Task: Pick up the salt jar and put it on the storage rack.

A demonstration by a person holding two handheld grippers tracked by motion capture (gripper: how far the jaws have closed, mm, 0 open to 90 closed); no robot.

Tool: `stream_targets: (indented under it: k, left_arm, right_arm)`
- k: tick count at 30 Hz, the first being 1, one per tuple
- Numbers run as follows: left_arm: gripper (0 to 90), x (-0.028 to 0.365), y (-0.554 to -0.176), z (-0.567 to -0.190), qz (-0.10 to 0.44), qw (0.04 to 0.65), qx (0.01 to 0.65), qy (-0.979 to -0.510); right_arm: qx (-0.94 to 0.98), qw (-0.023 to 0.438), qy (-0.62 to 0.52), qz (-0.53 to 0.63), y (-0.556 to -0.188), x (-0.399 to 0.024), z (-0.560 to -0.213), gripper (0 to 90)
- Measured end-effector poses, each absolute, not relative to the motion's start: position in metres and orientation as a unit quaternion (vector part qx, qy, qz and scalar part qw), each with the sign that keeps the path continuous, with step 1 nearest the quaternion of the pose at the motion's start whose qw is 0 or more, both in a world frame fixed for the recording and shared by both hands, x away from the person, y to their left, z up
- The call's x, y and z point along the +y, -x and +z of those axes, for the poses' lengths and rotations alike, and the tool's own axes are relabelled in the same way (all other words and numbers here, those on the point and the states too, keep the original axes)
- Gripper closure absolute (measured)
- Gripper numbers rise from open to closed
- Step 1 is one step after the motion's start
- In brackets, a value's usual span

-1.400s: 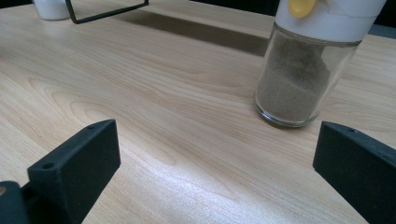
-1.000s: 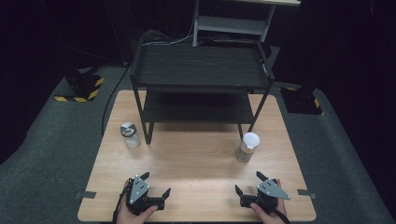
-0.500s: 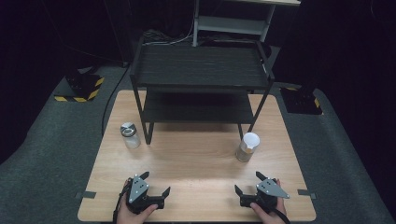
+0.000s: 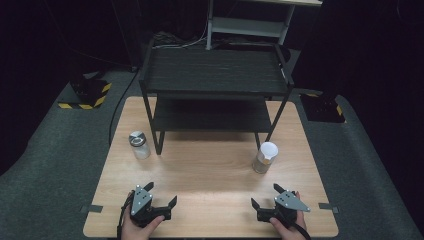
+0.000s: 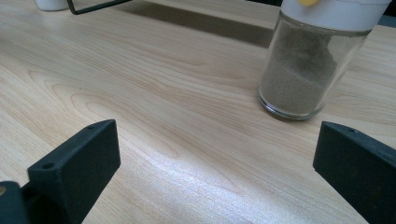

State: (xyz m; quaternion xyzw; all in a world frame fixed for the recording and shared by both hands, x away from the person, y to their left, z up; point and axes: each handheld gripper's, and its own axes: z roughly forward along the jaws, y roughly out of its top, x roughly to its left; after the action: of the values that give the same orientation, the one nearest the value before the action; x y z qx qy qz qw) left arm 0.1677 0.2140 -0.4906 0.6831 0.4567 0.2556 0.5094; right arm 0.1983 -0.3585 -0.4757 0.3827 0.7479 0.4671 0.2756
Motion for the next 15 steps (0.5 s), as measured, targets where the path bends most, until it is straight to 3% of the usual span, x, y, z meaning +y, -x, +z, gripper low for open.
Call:
stream_targets:
  k: [15]
  left_arm:
    - [0.5, 0.229, -0.181, -0.471, 0.295, 0.485, 0.467, -0.678]
  right_arm:
    - [0.746, 0.274, -0.386, 0.468, -0.199, -0.359, -0.476, 0.4]
